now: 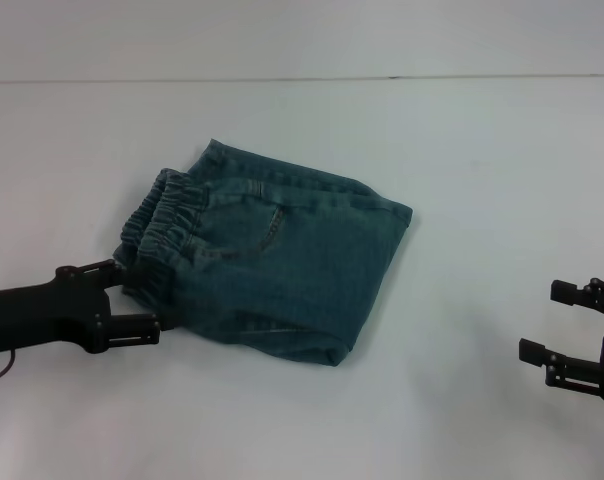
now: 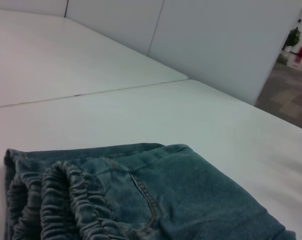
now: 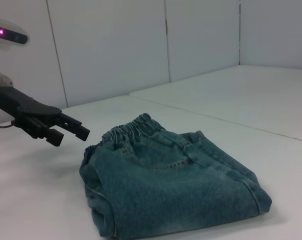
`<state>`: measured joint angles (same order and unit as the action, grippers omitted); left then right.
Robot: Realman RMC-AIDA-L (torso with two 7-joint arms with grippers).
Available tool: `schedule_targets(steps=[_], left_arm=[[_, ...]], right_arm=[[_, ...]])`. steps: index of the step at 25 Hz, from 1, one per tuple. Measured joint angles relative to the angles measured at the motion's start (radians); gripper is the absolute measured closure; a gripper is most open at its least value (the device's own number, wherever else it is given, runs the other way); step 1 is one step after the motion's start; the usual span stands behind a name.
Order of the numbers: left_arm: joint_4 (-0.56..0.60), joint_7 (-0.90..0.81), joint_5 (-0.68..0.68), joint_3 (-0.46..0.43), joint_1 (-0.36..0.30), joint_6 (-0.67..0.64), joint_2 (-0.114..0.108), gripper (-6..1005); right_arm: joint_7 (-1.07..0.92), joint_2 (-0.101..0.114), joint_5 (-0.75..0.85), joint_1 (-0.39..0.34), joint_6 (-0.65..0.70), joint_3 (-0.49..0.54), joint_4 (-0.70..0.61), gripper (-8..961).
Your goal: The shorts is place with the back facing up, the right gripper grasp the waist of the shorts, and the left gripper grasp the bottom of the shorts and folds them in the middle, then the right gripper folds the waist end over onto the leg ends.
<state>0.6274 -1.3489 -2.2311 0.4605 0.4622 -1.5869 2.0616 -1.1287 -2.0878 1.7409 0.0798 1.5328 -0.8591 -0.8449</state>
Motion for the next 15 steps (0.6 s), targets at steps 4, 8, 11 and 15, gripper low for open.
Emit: schedule_targets(steps=[4,8,11,15], left_arm=[[0.000,-0.005,-0.019,0.001,0.006,-0.005,0.000,116],[-0.001,-0.005,-0.024,0.002,0.007,-0.012,0.000,116],[-0.001,-0.006,-0.025,0.009,0.007,-0.015,0.000,116],[0.000,-0.006,-0.041,0.015,0.007,-0.016,0.000,116]], right_arm=[[0.000,0.000,0.000,0.000,-0.003,0.000,0.000,56],[0.000,0.000,0.002,0.004,-0.005,-0.001,0.000,56],[-0.001,-0.001,0.015,0.012,-0.005,0.002,0.000,56],[-0.004,-0.001,0.025,0.021,-0.002,0.003,-0.001,56]])
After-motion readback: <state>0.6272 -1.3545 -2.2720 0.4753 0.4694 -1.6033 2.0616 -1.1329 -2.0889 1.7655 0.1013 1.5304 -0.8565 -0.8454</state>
